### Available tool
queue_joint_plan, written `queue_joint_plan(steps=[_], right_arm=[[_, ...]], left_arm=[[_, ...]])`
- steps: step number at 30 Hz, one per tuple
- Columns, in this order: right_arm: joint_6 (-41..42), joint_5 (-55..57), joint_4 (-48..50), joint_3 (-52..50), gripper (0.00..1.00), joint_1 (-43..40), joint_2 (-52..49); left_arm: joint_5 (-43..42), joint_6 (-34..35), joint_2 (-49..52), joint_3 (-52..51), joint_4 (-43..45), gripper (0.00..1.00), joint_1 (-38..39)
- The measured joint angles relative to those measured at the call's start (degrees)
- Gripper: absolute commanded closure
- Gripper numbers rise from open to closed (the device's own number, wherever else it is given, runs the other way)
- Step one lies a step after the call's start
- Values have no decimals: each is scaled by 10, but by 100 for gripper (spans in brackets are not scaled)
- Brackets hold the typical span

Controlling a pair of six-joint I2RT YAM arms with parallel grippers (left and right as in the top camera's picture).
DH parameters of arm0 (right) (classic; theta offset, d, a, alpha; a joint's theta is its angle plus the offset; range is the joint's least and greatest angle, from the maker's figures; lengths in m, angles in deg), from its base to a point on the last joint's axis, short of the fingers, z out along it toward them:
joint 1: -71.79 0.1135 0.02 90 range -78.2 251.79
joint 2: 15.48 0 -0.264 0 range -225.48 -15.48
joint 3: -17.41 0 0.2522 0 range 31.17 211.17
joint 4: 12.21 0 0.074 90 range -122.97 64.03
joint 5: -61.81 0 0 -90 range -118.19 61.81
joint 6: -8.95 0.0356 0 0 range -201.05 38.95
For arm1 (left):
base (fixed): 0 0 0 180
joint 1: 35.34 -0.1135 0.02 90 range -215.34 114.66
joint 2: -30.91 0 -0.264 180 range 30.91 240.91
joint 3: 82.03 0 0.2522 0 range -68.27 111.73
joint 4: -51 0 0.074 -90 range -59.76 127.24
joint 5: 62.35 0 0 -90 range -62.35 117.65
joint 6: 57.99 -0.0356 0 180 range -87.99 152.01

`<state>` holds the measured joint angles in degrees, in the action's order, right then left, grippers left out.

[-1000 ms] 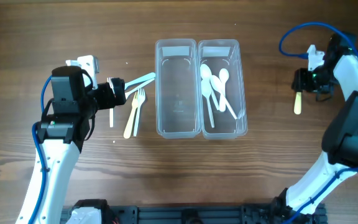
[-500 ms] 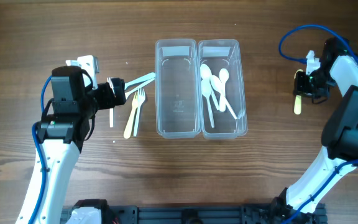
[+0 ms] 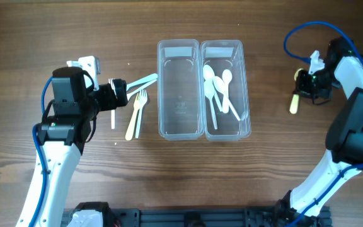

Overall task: Pack container
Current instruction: 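Grasp the yellow spoon with the right gripper, then place the yellow spoon in the right container, lift right arm away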

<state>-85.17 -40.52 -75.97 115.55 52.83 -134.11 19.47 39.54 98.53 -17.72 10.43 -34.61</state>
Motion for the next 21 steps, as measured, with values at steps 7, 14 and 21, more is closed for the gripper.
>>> queue_joint_plan(steps=[7, 14, 21], right_arm=[[17, -58, 5, 6, 96, 82, 156], [33, -72, 12, 9, 96, 198, 224], [61, -70, 57, -51, 80, 293, 205]], left_arm=[[0, 0, 0, 0, 0, 0, 0], [0, 0, 0, 0, 0, 0, 0], [0, 0, 0, 0, 0, 0, 0]])
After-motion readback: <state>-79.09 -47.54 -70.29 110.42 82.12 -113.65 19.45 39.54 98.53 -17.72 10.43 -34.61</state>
